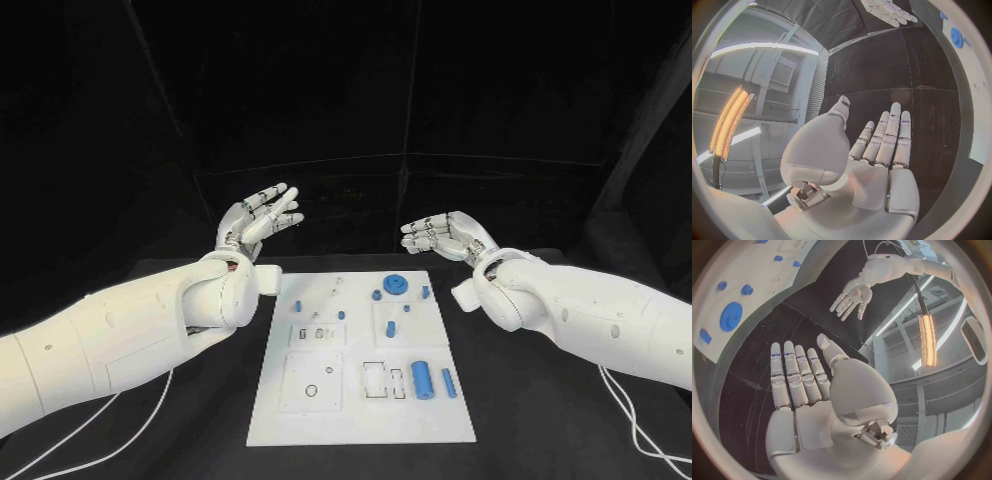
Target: Assemble the parts on the task board
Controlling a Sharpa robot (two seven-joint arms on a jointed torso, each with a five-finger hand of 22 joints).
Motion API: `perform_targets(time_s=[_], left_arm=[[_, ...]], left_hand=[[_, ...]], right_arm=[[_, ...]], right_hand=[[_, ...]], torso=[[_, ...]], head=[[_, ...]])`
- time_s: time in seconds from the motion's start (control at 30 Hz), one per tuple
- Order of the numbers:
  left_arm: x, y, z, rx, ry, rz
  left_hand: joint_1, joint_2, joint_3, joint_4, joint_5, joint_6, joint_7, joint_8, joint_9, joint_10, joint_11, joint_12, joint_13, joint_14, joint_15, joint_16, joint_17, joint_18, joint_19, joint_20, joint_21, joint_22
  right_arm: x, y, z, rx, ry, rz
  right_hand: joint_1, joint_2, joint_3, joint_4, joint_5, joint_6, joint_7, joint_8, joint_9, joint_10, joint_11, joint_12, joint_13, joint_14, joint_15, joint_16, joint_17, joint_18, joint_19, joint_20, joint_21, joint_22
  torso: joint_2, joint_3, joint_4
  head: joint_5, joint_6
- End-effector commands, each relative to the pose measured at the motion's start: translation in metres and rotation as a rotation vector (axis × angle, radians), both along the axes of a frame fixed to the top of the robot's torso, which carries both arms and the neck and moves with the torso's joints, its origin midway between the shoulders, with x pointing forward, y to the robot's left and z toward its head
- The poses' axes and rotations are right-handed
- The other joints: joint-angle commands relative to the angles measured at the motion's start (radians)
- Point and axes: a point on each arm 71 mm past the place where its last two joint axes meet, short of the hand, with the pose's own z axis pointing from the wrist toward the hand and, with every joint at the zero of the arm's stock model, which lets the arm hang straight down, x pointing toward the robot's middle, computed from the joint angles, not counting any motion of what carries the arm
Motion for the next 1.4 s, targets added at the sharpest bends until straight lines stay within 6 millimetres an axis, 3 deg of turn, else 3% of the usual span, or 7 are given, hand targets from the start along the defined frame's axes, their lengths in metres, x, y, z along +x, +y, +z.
perform_targets(time_s=[0.03, 0.2, 0.4, 0.6, 0.93, 1.13, 1.4], left_arm=[[-0.003, -0.001, 0.003, -0.029, -0.006, -0.025], [-0.013, -0.004, 0.007, -0.041, 0.0, -0.057], [-0.027, -0.006, 0.013, -0.023, -0.009, -0.106], [-0.037, -0.014, 0.018, -0.023, -0.022, -0.16], [-0.049, -0.026, 0.019, -0.037, -0.021, -0.217], [-0.052, -0.029, 0.02, -0.043, -0.019, -0.233], [-0.053, -0.03, 0.02, -0.046, -0.018, -0.239]], left_hand=[[0.032, -0.003, 0.001, -0.028, 0.004, 0.056, 0.068, 0.011, 0.004, 0.017, -0.004, 0.006, -0.003, 0.014, -0.004, 0.007, -0.001, 0.015, 0.011, 0.0, 0.003, -0.001], [0.099, 0.005, 0.005, -0.092, 0.005, 0.28, 0.078, 0.059, 0.023, 0.106, -0.038, 0.041, 0.0, 0.071, -0.029, 0.029, -0.001, 0.033, 0.035, -0.003, 0.008, -0.003], [0.136, 0.03, 0.02, -0.141, 0.004, 0.384, 0.051, 0.077, 0.019, 0.23, -0.078, 0.062, -0.001, 0.207, -0.078, 0.072, 0.017, 0.038, 0.207, -0.045, 0.086, 0.024], [0.148, 0.05, 0.053, -0.164, 0.004, 0.429, 0.037, 0.065, 0.01, 0.306, -0.099, 0.034, -0.006, 0.285, -0.106, 0.061, 0.033, 0.037, 0.279, -0.075, 0.106, 0.026], [0.122, 0.041, 0.078, -0.169, 0.004, 0.444, 0.037, 0.041, 0.008, 0.342, -0.102, -0.009, -0.006, 0.32, -0.113, 0.035, 0.046, 0.035, 0.303, -0.082, 0.104, 0.021], [0.109, 0.032, 0.08, -0.17, 0.004, 0.443, 0.039, 0.029, 0.008, 0.34, -0.1, -0.028, -0.006, 0.335, -0.113, 0.03, 0.053, 0.035, 0.314, -0.084, 0.105, 0.019], [0.104, 0.028, 0.081, -0.171, 0.004, 0.442, 0.04, 0.023, 0.008, 0.337, -0.098, -0.037, -0.006, 0.341, -0.113, 0.027, 0.057, 0.035, 0.319, -0.084, 0.105, 0.018]], right_arm=[[0.001, 0.0, 0.006, -0.161, -0.087, 0.036], [0.004, 0.001, 0.018, -0.298, -0.116, 0.06], [0.006, 0.011, 0.034, -0.513, -0.149, 0.1], [0.005, 0.027, 0.042, -0.701, -0.203, 0.142], [0.003, 0.045, 0.042, -0.901, -0.246, 0.184], [0.005, 0.049, 0.045, -0.963, -0.247, 0.191], [0.007, 0.053, 0.045, -1.004, -0.233, 0.204]], right_hand=[[0.024, -0.022, 0.074, -0.012, -0.008, 0.106, -0.012, -0.015, -0.001, 0.136, -0.031, -0.016, 0.002, 0.168, -0.045, 0.003, 0.007, 0.013, 0.11, -0.04, 0.065, 0.019], [0.041, -0.047, 0.117, -0.013, -0.011, 0.141, -0.026, -0.02, 0.0, 0.189, -0.049, -0.027, 0.003, 0.24, -0.071, 0.008, 0.018, 0.011, 0.168, -0.075, 0.132, 0.052], [0.045, -0.079, 0.141, -0.008, -0.043, 0.178, -0.047, -0.03, 0.0, 0.264, -0.079, -0.038, 0.005, 0.4, -0.12, 0.066, 0.068, 0.009, 0.234, -0.127, 0.294, 0.147], [0.031, -0.103, 0.15, -0.007, -0.043, 0.202, -0.062, -0.036, 0.0, 0.304, -0.099, -0.046, 0.007, 0.483, -0.144, 0.12, 0.124, 0.009, 0.258, -0.153, 0.4, 0.21], [-0.019, -0.132, 0.164, 0.003, -0.067, 0.203, -0.066, -0.047, -0.001, 0.266, -0.097, -0.055, 0.005, 0.5, -0.149, 0.213, 0.21, 0.009, 0.258, -0.158, 0.479, 0.257], [-0.035, -0.147, 0.16, 0.008, -0.072, 0.184, -0.07, -0.049, -0.002, 0.238, -0.096, -0.053, 0.006, 0.506, -0.149, 0.257, 0.243, 0.01, 0.268, -0.157, 0.499, 0.266], [-0.037, -0.156, 0.155, 0.013, -0.085, 0.159, -0.069, -0.048, -0.001, 0.193, -0.09, -0.051, 0.006, 0.5, -0.146, 0.299, 0.277, 0.01, 0.269, -0.154, 0.515, 0.273]], torso=[[0.018, -0.0025, 0.0002], [0.038, -0.0055, 0.0137], [0.074, -0.0095, 0.0247], [0.099, -0.0133, 0.0338], [0.135, -0.0186, 0.0497], [0.15, -0.0176, 0.0531], [0.16, -0.0187, 0.0513]], head=[[-0.002, 0.004], [-0.014, 0.008], [-0.02, 0.017], [-0.021, 0.025], [-0.037, 0.038], [-0.045, 0.043], [-0.046, 0.05]])
